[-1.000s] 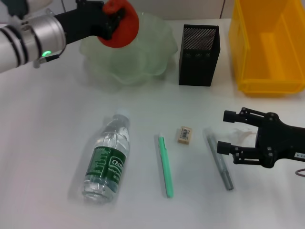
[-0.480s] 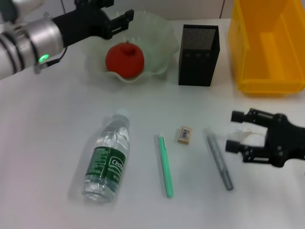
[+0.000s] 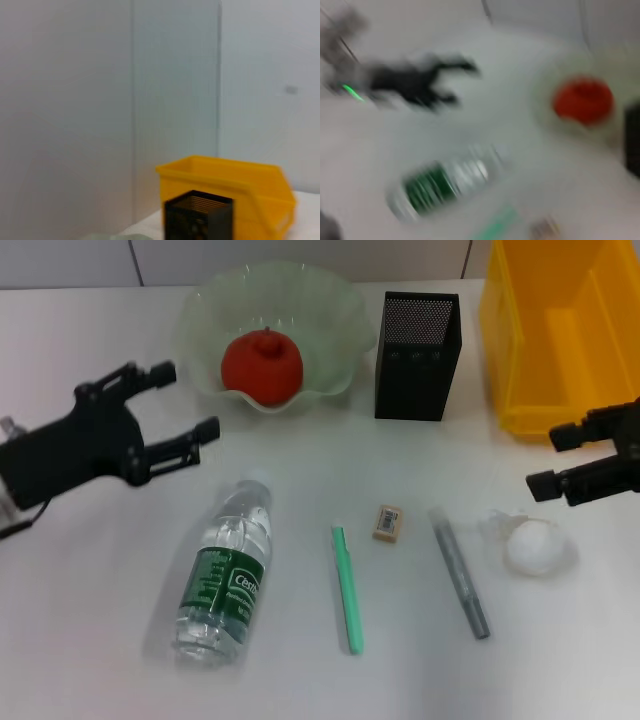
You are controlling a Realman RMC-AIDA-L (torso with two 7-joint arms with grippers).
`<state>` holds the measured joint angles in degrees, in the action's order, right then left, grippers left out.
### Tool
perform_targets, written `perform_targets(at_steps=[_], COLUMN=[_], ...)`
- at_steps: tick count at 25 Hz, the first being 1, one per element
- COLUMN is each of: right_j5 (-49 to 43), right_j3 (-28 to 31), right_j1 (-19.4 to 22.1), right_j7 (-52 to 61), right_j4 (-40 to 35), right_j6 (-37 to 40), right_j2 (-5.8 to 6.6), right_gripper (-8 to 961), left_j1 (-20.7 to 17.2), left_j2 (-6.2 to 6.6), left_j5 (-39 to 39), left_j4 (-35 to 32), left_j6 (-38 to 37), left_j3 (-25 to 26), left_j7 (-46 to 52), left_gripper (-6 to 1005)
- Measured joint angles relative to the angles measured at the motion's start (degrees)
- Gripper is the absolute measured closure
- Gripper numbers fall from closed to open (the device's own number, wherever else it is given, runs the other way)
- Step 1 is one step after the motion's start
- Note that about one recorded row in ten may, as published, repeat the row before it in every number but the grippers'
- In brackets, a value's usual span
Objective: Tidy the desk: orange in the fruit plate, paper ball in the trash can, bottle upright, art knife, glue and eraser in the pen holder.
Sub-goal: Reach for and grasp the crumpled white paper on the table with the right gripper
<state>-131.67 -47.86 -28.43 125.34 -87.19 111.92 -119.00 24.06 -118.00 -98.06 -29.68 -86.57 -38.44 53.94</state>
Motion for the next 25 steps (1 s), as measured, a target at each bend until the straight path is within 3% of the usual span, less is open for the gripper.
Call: perform_targets(at_steps=[1, 2, 3, 5, 12, 25], right_j5=[0.0, -8.5, -8.5, -17.2, -24.0, -24.4], right_j3=[0.0, -7.8, -7.8, -18.7, -30.9, -35.4], right_j1=[0.0, -2.6, -2.6, -5.8, -7.7, -7.8], right_j7=[0.0, 7.4, 7.4, 13.7, 18.5, 20.4], right_j4=[0.0, -5.5, -5.5, -7.2, -0.2, 13.2], right_j6=[0.0, 0.1, 0.1, 0.2, -5.6, -15.1], right_j2=[0.0, -0.04, -0.04, -0.17, -0.37, -0.42], right_gripper=[121, 122, 124, 126, 136, 155], left_j1=[0.0, -1.9, -2.4, -3.0, -3.1, -3.4], left_j2=[0.0, 0.03, 0.04, -0.09, -0.3, -0.32], left_j5=[0.0, 0.0, 0.0, -0.1, -0.2, -0.3], left_j4=[0.0, 0.0, 0.1, 0.3, 0.6, 0.7], left_j6=[0.0, -2.1, -2.2, -2.2, -2.1, -2.1], left_j3=[0.0, -0.3, -0.3, -0.4, -1.1, -2.8], left_j7=[0.0, -0.3, -0.3, -0.5, -0.5, -0.5], left_gripper=[155, 151, 148, 140, 139, 140])
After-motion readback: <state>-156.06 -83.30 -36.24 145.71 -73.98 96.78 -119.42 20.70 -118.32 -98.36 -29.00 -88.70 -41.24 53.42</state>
